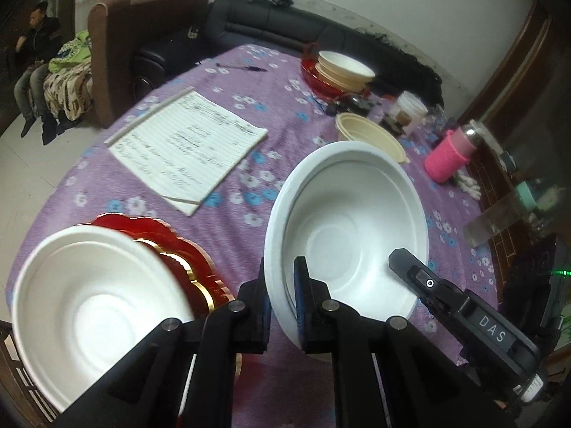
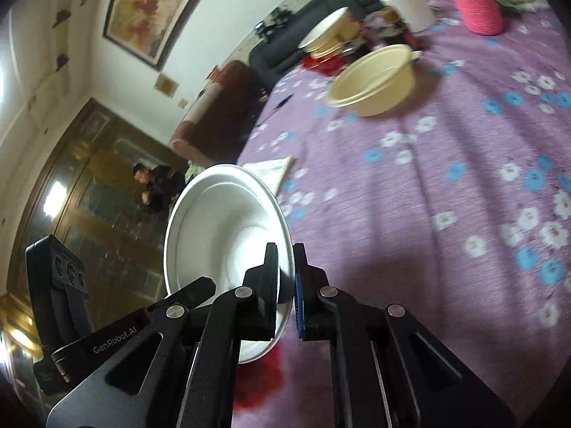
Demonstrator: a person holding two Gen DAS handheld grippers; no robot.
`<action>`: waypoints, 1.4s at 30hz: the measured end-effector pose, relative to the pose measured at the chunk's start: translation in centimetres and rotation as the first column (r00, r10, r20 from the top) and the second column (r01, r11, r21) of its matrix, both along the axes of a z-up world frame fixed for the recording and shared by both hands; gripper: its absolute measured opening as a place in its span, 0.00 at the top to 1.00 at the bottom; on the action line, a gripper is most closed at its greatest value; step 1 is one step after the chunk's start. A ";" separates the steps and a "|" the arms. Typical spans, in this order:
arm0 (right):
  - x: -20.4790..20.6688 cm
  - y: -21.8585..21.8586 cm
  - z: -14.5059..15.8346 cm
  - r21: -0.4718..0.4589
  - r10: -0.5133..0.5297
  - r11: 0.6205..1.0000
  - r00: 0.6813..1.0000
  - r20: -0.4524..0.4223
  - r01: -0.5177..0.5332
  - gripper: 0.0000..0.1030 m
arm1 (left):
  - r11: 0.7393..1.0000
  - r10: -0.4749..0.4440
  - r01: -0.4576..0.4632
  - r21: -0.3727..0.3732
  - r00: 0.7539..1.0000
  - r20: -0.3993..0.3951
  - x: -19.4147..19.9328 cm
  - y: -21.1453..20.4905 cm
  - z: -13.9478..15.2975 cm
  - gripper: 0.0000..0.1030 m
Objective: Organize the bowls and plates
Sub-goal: 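Carry the second white bowl with the left gripper over the stacked bowl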
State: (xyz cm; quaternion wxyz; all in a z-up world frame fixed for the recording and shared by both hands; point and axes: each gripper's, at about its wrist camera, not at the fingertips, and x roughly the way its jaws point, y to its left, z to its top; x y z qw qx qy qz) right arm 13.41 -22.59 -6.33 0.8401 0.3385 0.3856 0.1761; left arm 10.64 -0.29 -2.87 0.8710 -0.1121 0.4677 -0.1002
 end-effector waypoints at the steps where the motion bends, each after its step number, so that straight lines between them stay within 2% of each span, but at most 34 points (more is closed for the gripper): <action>1: 0.0 0.6 0.1 -0.002 0.008 1.000 1.000 0.003 -0.008 0.93 | 1.000 0.004 -0.004 -0.001 1.000 0.005 -0.3 0.5 0.2 0.91; 9: -0.2 5.1 1.0 -0.033 0.076 0.997 0.997 0.017 -0.076 0.93 | 0.998 0.055 -0.055 -0.005 0.998 0.043 -2.4 4.5 1.1 0.91; 23: -0.5 11.0 0.6 -0.084 0.174 0.981 0.985 0.000 -0.173 0.93 | 0.990 0.134 -0.138 0.038 0.987 0.090 -5.2 9.0 0.2 0.90; 31: -0.7 13.2 -0.3 -0.098 0.207 0.973 0.978 -0.023 -0.208 0.93 | 0.986 0.158 -0.162 0.043 0.983 0.090 -5.6 10.9 -0.5 0.90; 42: -0.7 14.2 -1.3 -0.100 0.220 0.969 0.974 -0.053 -0.225 0.93 | 0.984 0.169 -0.172 0.039 0.983 0.070 -5.7 11.7 -1.4 0.90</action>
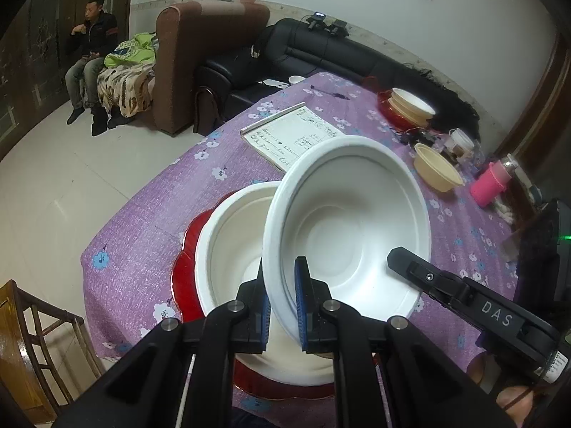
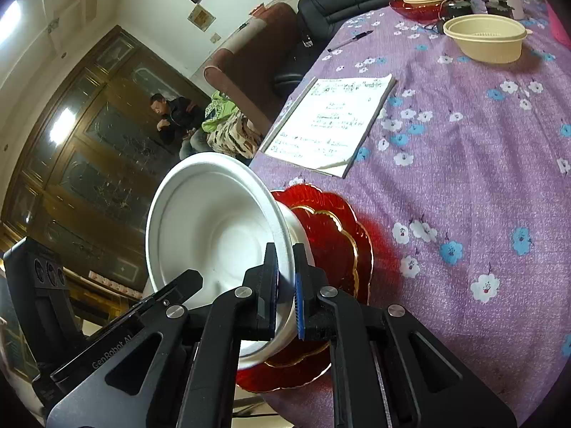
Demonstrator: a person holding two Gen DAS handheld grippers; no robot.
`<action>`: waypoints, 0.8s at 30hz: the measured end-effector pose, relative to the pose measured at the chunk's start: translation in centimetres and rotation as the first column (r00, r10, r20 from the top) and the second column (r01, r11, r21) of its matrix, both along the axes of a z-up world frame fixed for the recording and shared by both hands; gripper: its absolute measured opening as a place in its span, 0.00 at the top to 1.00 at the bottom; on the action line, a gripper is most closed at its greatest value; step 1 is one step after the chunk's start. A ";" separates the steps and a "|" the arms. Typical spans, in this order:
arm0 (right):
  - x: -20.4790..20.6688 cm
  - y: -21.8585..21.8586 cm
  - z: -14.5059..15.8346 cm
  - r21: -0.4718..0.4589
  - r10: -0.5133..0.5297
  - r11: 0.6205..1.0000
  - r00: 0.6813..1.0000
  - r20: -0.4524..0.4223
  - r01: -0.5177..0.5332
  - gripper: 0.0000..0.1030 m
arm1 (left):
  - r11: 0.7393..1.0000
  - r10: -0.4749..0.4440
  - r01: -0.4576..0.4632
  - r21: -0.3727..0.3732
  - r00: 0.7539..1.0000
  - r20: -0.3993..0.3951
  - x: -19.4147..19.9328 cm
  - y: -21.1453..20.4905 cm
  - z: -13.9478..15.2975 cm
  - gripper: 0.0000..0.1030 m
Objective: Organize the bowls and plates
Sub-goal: 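Carry the second white bowl with the left gripper over the stacked bowl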
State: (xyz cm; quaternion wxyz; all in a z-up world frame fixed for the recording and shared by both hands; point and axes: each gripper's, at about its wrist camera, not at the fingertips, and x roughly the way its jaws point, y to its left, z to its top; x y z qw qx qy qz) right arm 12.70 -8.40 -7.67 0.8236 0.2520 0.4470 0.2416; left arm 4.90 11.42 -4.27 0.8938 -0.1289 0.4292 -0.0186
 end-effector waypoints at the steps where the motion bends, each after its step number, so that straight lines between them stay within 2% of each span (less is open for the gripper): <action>1: 0.0 0.0 -0.1 0.000 0.000 1.000 1.000 -0.003 0.000 0.93 | 1.000 -0.001 0.001 -0.002 1.000 -0.003 0.0 0.1 -0.1 0.90; 24: 0.3 0.0 -0.8 0.015 0.010 1.000 1.000 -0.020 -0.009 0.93 | 1.000 0.003 -0.003 0.013 1.000 -0.009 -0.3 0.2 -0.3 0.90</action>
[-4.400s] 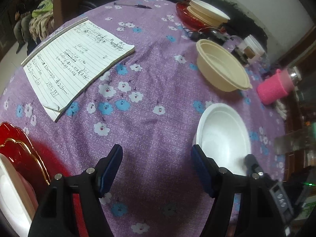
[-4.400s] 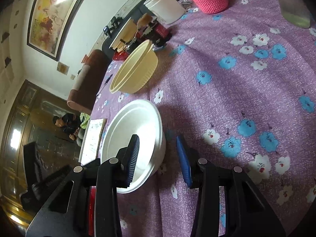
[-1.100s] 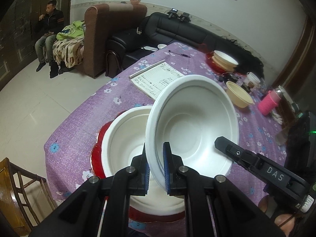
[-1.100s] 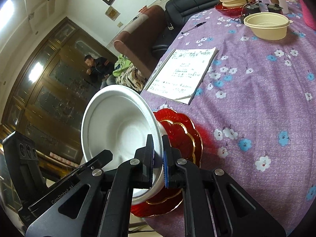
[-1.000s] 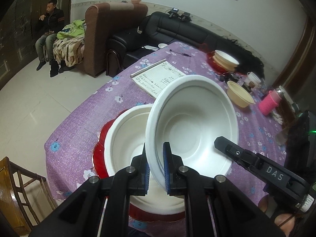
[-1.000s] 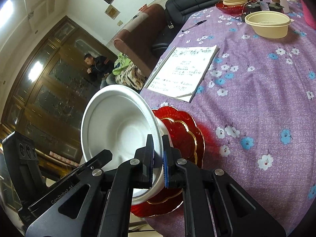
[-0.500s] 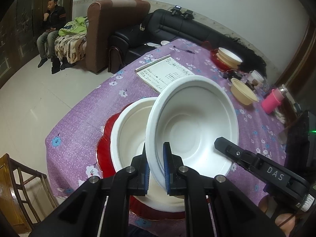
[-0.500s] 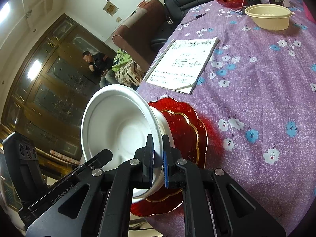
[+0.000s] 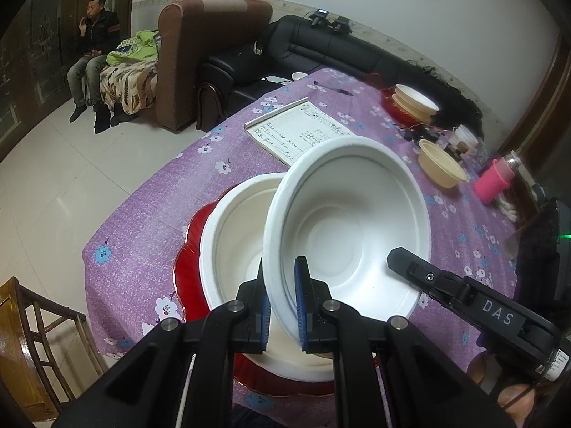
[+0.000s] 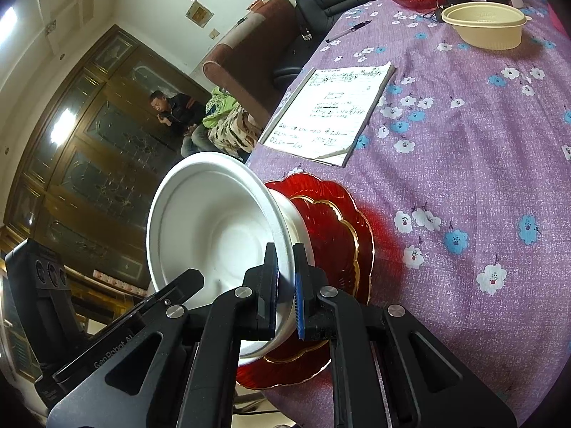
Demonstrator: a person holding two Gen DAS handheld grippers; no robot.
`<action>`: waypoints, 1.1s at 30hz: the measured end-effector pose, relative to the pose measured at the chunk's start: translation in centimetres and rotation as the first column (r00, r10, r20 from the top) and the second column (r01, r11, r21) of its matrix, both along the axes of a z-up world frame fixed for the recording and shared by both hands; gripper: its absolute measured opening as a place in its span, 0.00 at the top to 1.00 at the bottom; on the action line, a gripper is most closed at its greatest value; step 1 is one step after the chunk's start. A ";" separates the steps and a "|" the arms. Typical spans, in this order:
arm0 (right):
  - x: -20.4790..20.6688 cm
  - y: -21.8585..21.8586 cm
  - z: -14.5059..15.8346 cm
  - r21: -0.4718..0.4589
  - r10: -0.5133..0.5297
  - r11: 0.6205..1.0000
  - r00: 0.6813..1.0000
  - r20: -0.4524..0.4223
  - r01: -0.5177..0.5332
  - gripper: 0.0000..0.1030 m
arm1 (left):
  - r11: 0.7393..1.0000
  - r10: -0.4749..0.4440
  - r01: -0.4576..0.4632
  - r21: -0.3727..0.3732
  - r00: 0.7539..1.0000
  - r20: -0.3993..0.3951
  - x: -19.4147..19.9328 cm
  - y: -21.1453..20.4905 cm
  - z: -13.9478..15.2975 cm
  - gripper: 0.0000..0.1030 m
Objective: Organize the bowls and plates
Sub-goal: 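Carry the second white bowl with the left gripper over the stacked bowl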
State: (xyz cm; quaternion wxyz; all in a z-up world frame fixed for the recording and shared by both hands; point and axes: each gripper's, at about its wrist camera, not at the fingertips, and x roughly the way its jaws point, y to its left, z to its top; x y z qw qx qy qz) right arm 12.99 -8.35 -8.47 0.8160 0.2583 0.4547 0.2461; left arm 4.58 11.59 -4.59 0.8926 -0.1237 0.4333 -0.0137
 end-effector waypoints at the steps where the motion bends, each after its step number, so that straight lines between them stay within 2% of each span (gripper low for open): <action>1: 0.0 -0.1 0.0 0.000 -0.001 1.000 1.000 0.001 0.001 0.93 | 1.000 0.000 0.000 -0.002 1.000 0.000 0.0 0.0 0.0 0.90; 33: 0.0 -0.1 -0.5 0.019 0.000 1.000 1.000 -0.017 0.000 0.93 | 1.000 0.009 -0.009 0.000 1.000 -0.009 -0.2 -0.4 -0.3 0.90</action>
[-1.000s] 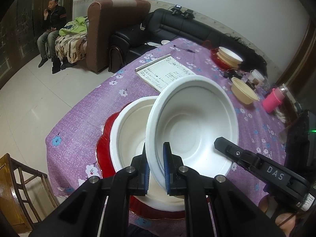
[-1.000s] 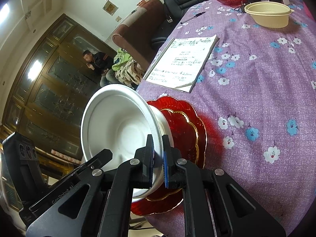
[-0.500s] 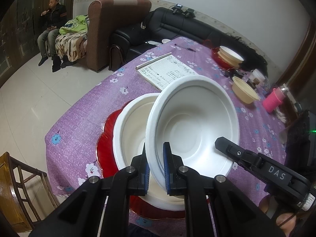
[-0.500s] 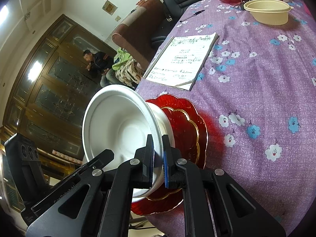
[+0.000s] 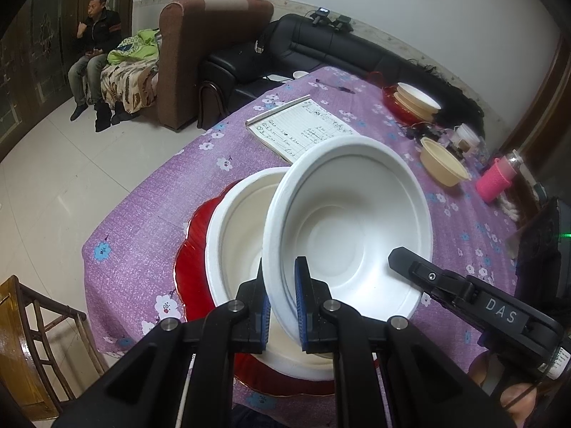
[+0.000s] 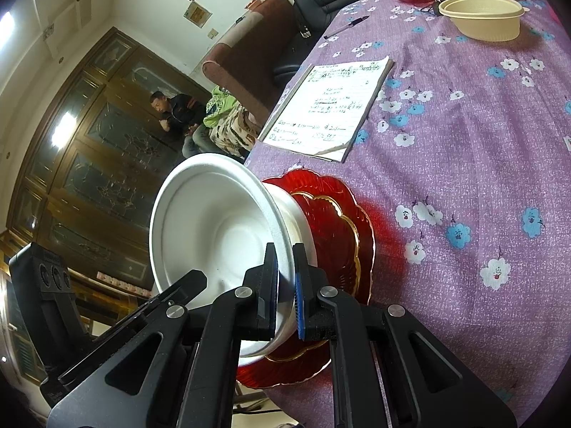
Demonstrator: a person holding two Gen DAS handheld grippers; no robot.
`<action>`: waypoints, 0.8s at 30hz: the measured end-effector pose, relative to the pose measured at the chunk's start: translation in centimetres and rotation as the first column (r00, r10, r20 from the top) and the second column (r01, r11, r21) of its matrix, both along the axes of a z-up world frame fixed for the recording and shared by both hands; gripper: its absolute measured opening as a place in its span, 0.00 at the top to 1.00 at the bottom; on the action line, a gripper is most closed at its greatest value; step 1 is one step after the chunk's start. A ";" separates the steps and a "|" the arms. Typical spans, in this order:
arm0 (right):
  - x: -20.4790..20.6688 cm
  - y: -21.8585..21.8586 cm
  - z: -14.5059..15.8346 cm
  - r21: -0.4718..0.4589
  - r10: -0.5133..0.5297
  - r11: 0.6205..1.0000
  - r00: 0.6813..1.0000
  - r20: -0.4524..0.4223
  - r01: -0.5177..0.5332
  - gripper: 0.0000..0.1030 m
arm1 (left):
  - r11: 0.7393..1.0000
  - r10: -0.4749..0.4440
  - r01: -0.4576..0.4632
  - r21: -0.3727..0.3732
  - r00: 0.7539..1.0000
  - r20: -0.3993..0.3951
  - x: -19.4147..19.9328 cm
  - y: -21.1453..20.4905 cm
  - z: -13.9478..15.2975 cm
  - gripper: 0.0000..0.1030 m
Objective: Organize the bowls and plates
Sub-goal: 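Carry the second white bowl with the left gripper over the stacked bowl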
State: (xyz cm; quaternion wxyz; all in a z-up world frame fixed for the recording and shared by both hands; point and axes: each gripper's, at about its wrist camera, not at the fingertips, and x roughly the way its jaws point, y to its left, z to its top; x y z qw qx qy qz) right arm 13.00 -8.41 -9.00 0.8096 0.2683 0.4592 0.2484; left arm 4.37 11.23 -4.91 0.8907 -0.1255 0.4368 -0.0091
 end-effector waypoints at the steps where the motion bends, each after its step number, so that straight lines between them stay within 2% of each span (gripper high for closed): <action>1: 0.0 0.0 -0.1 0.001 0.000 1.000 1.000 -0.002 0.000 0.93 | 1.000 0.000 0.000 0.002 1.000 0.000 0.0 0.0 0.0 0.90; 15: 0.1 0.2 -0.2 0.005 0.002 1.000 1.000 -0.004 -0.002 0.93 | 1.000 0.003 -0.003 0.002 1.000 -0.001 0.0 0.0 0.0 0.90; 24: -0.1 0.3 -0.1 -0.004 0.001 1.000 1.000 0.007 -0.001 0.92 | 0.999 0.012 -0.012 0.034 1.000 0.003 -0.2 -0.3 0.0 0.88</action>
